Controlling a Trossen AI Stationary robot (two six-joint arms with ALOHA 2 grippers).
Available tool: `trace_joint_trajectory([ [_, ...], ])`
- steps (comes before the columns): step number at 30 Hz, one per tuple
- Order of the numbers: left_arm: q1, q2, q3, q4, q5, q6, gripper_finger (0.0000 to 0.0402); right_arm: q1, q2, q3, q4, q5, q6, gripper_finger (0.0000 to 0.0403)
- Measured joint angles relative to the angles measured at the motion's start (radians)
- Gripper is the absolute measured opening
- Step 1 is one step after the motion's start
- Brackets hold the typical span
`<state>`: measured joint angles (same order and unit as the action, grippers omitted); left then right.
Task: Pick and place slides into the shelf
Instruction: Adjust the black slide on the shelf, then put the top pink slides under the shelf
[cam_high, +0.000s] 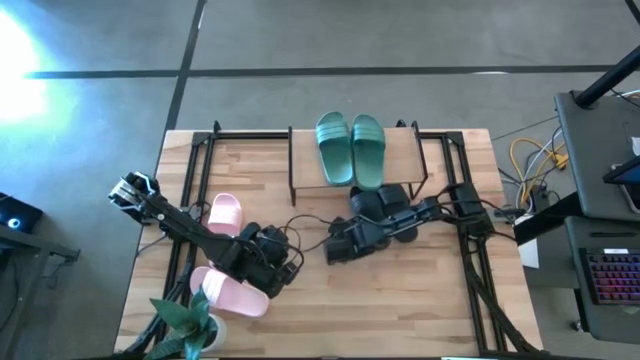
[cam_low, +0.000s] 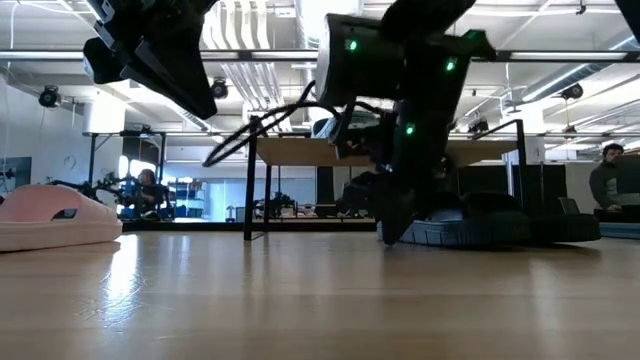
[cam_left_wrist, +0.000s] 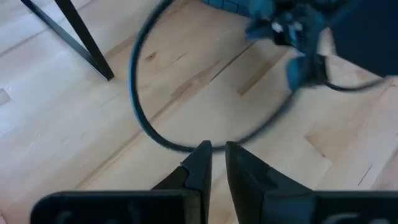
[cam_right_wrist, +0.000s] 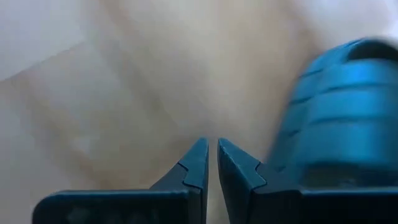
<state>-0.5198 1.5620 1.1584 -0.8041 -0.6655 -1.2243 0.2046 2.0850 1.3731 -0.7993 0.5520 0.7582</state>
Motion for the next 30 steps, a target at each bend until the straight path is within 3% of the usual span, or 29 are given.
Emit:
trace_joint_trajectory([
  [3, 0.0, 0.0, 0.0, 0.0, 0.0, 0.0, 0.0033, -0.015, -0.002, 0.001, -0.005, 0.066, 0.0, 0.0027],
  [17, 0.001, 0.0, -0.001, 0.0, 0.0, 0.001, 0.0033, -0.098, -0.003, -0.044, -0.084, 0.094, 0.049, 0.0027],
  [26, 0.002, 0.0, -0.002, -0.001, 0.0, 0.01, 0.0033, -0.061, -0.036, -0.006, -0.035, 0.051, -0.045, 0.0027],
  [30, 0.002, 0.0, -0.002, -0.004, -0.001, 0.01, 0.0033, -0.055, -0.054, 0.007, 0.048, -0.03, -0.134, 0.0027],
])
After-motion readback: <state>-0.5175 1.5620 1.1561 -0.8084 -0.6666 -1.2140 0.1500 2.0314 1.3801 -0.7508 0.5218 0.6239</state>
